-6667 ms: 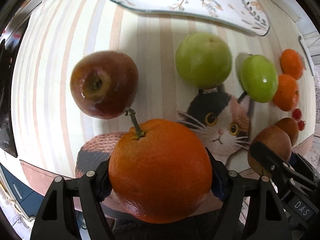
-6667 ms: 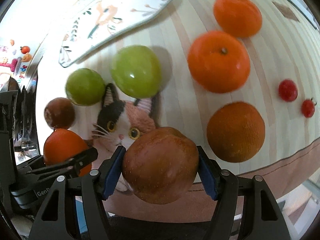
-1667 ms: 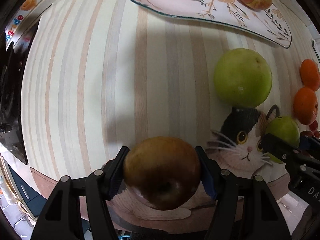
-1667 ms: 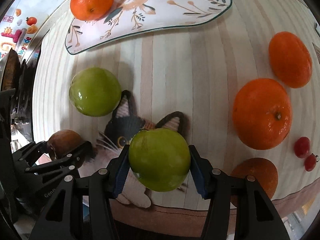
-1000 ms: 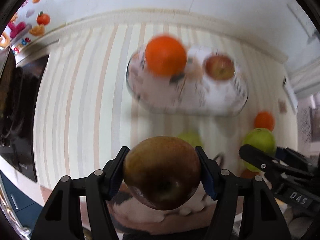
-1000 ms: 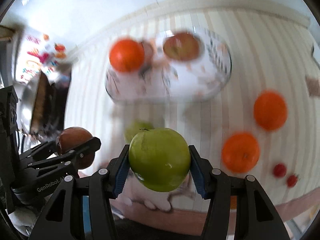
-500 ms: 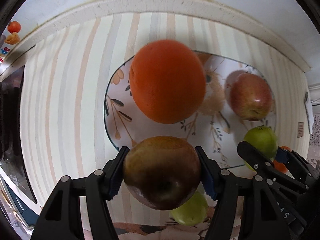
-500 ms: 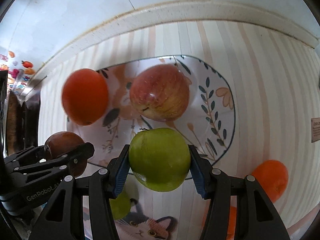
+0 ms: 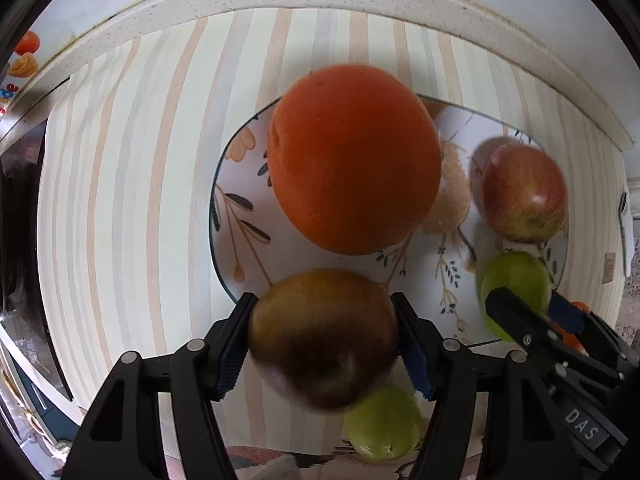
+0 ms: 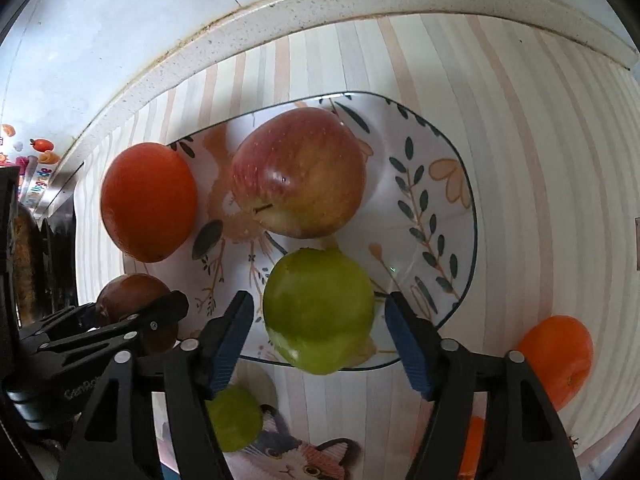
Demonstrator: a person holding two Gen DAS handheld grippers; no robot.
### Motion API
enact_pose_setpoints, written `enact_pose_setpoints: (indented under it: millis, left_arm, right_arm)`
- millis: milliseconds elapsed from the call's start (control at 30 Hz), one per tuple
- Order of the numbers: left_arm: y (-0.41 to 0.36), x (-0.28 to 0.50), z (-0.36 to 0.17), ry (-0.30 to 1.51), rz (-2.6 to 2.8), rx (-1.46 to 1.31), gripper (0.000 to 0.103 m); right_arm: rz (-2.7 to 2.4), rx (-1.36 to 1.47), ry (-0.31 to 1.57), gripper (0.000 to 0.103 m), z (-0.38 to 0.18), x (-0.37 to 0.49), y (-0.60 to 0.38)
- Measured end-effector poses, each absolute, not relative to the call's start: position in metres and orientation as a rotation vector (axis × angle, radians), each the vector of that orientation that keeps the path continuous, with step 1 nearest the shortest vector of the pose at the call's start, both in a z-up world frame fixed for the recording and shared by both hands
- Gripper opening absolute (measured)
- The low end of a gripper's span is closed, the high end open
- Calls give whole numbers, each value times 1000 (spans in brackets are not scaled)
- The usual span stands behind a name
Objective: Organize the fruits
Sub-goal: 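Place the brown apple and green apple on the plate and open both grippers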
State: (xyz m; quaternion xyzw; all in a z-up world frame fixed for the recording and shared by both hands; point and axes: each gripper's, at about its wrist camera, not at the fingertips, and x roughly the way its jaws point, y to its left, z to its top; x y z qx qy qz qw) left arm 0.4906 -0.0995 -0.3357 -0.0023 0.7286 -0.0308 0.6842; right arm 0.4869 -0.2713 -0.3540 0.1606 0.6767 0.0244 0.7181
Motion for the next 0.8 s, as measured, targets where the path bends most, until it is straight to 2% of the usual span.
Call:
enact_pose_setpoints:
  millis: [67, 200, 800]
  left_arm:
    - [-96, 488, -329, 1626, -66, -11, 76]
    - [-93, 485, -315, 1596, -65, -8, 87]
    - [-80, 436, -234, 1406, -80, 37, 87]
  right_arm:
    - [54, 347, 1500, 82, -348, 485, -275]
    - [41, 323, 1493, 91, -334, 479, -283]
    - [16, 217, 1355, 92, -255, 425, -272]
